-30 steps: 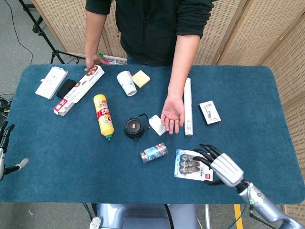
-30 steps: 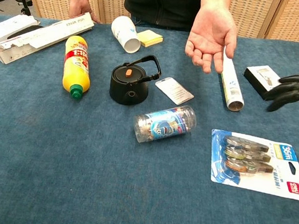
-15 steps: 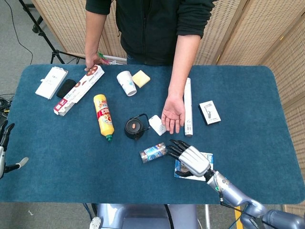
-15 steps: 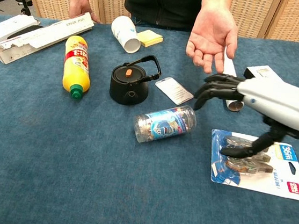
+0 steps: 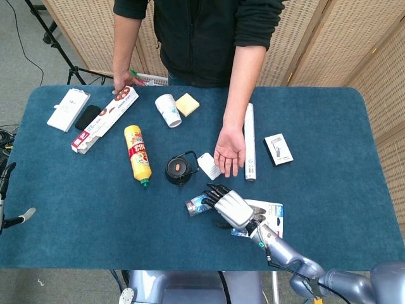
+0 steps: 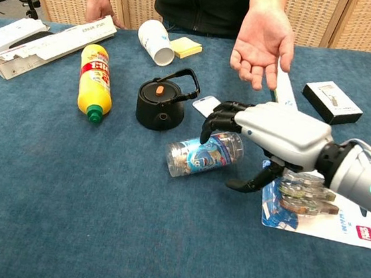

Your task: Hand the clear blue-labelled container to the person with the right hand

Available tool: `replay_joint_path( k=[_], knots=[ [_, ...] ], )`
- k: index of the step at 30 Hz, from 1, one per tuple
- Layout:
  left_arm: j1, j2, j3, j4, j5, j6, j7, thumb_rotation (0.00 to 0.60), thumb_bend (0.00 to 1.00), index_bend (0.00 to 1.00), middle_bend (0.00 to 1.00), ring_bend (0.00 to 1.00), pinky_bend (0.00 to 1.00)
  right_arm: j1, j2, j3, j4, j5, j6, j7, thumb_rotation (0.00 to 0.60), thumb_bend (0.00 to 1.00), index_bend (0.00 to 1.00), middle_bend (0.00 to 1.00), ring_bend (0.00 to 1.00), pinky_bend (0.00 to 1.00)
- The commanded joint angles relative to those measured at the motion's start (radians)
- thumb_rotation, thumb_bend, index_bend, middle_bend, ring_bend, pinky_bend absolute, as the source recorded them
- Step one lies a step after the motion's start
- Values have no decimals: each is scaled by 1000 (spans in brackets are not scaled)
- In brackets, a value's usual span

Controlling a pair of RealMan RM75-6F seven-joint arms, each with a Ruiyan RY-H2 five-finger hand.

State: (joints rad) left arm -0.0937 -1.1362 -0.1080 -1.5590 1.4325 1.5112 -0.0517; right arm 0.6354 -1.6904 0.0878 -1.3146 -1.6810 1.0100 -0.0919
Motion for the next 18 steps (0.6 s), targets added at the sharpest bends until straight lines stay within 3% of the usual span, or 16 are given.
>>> replay_joint_path(
  k=[1,12,18],
  knots=[
    [0,2,-1,0,-3,-3,-5,600,0,0,0,0,59,10,-23,10,26,11,7,-21,600,311,282,197,101,187],
    [-3,9,-2,-2,-8,-12,-15,600,0,0,0,0,59,30,-80,19,107,61,-1,-96,600,311,282,179,100,187],
    [-2,12,-2,-2,-9,-13,-24,600,0,0,0,0,59,33,-127,26,175,65,40,-141,600,260,265,130,82,187]
  ],
)
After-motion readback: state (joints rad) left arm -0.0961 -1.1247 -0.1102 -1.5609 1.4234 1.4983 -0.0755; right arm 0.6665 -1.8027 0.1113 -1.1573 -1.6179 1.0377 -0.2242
